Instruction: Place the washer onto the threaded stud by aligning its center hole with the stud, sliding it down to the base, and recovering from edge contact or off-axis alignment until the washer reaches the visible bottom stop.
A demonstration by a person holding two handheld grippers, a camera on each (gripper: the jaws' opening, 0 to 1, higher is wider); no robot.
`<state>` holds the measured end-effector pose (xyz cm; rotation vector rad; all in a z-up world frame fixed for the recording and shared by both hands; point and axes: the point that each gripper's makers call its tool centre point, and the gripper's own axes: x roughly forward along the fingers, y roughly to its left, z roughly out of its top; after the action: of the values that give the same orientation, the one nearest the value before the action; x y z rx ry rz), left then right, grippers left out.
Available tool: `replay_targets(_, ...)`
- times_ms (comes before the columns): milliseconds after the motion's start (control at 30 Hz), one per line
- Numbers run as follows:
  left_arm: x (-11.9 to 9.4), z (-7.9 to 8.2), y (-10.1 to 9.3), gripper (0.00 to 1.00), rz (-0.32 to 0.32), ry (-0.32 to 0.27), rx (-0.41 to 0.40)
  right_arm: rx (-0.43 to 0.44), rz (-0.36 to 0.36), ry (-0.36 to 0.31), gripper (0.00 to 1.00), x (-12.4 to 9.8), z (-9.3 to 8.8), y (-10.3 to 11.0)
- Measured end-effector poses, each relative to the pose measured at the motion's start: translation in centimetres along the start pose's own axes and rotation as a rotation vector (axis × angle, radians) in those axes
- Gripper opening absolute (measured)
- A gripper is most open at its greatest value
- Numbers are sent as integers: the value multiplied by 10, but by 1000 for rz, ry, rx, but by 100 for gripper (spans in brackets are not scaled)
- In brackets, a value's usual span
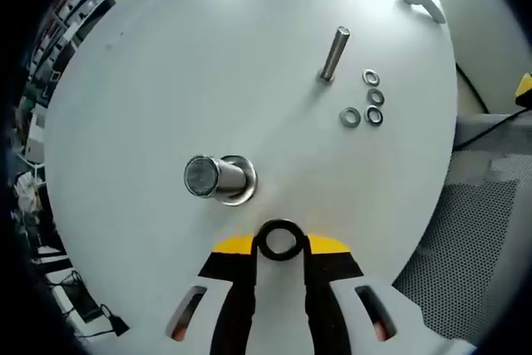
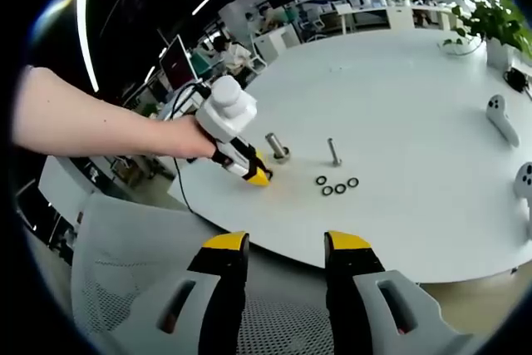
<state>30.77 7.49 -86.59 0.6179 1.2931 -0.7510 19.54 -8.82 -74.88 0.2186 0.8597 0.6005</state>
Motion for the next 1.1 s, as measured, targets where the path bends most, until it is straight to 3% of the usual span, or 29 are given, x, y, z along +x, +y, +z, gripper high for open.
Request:
replay_targets(167,-15,3,2,19,-3,-58,-47,-1,1,1,38,0,0,0)
replay_targets(367,-32,3,0,19,-12,-97,-30,0,3,2,38,0,0,0)
replay_targets(567,-48,6,11,19,-11,-152,-69,12,2,-1,38,0,0,0)
replay_targets(767,-66,23,13,19,-7,-207,-49,3,6,3,38,1,-1,1)
replay_targets(967,-69,38,17,19,-3,-226,-38,5,4,2,38,0,-1,1)
replay_targets(1100,-66,44,19,19,16,-203,16,0,6,7,38,1,-1,1)
